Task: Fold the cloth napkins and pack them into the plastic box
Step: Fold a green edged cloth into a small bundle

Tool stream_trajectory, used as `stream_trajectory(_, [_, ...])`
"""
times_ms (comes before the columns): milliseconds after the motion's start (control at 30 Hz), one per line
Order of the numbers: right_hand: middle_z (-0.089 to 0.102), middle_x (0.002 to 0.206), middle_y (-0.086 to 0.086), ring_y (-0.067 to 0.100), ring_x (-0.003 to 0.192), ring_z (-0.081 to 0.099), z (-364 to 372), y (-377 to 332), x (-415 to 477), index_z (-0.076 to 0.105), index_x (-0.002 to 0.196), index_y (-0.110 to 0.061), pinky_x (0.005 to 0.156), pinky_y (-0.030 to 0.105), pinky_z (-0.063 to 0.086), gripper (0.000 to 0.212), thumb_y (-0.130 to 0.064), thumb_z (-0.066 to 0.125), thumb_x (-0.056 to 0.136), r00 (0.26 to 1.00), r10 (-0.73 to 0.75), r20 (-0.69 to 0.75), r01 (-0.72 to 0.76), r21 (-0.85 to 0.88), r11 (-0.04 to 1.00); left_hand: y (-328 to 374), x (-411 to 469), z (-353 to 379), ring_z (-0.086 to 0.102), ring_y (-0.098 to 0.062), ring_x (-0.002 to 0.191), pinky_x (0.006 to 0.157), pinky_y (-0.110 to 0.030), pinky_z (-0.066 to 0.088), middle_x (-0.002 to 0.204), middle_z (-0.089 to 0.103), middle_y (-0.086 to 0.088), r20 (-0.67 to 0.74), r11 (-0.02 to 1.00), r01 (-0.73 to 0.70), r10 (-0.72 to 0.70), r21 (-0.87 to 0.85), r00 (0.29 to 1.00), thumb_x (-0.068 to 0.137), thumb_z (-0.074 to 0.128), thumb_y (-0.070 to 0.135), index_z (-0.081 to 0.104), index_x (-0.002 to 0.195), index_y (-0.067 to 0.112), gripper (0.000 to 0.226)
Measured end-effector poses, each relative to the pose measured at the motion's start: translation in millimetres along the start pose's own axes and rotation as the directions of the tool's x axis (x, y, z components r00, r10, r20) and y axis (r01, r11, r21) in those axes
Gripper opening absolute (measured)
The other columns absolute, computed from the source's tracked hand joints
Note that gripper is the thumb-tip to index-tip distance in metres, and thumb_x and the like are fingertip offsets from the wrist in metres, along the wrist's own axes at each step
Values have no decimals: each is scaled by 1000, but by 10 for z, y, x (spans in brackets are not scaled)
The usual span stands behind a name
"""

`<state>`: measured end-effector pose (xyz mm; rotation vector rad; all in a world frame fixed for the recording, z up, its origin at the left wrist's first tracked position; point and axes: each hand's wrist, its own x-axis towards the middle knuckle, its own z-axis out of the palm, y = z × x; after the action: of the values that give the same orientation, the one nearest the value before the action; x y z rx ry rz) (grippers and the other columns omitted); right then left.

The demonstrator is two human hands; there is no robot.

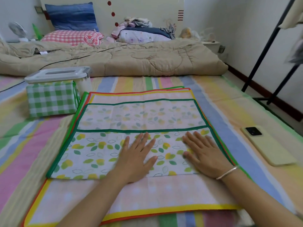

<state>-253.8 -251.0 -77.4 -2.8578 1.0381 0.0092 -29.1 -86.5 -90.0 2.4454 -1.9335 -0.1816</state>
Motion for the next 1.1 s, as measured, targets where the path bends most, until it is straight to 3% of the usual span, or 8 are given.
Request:
stream_trajectory(133, [-19,153,-26,6,146,-20,11,170,-62,-12,148,-48,117,44,-16,98,-78,-38,59,989,137,-49,-139,-41,989,5,17,3,-35,-8,144,120,-51,-16,159,-32,11,-2,999,13,-13,-36,1000,62,-36,80,-21,153,41,99])
stream_trajectory(233, [-17,157,-22,5,146,-21,23,146,-37,-12,146,-50,118,42,-15,84,-78,-23,68,987,155,-37,-154,17,988,2,8,12,-35,-6,144,120,-50,-15,160,-32,12,-14,999,20,-21,-45,1000,63,-36,80,-21,153,40,100])
stream_trajectory(367, [7,161,-18,9,149,-1,-74,126,-1,16,152,-43,119,41,-9,90,-68,-12,71,983,182,-33,-182,17,983,24,-6,10,-34,-6,144,121,-50,-14,160,-31,12,-31,999,24,-25,-38,999,63,-37,79,-21,153,37,100])
stream_trajectory(433, [35,153,-10,16,144,24,-150,49,82,41,143,-35,118,41,1,76,-59,0,84,973,176,-150,-184,-46,982,34,-10,7,-34,-6,144,121,-50,-14,160,-31,12,-35,999,25,-26,-41,999,63,-37,79,-20,153,37,101])
stream_trajectory(500, [49,143,-2,21,136,36,-215,-21,238,52,133,-27,116,40,7,62,-46,9,92,954,160,-252,-176,-40,984,40,-13,0,-33,-6,144,121,-50,-15,160,-30,11,-37,999,24,-25,-39,999,62,-38,79,-20,153,37,102])
stream_trajectory(633, [8,163,-2,19,151,2,-219,-25,532,14,155,-27,121,45,-5,53,-40,14,103,981,171,-90,-181,-119,976,51,-16,-3,-34,-6,144,120,-50,-14,160,-31,11,-38,999,31,-32,-32,999,62,-38,78,-21,154,37,102])
stream_trajectory(700, [0,164,-4,18,150,-3,-183,-5,587,6,156,-28,120,47,-7,55,-43,14,104,976,215,15,-212,-115,970,57,-20,-1,-33,-6,145,120,-50,-15,161,-30,11,-43,999,37,-38,-32,998,64,-37,78,-20,154,37,100])
stream_trajectory(1100, [10,162,-8,16,150,2,-94,4,592,17,152,-34,120,44,-9,53,-50,21,101,965,261,0,-261,-22,965,76,-26,-13,-32,-6,145,119,-52,-16,161,-29,11,-46,998,59,-60,-19,997,73,-27,74,-17,155,37,91])
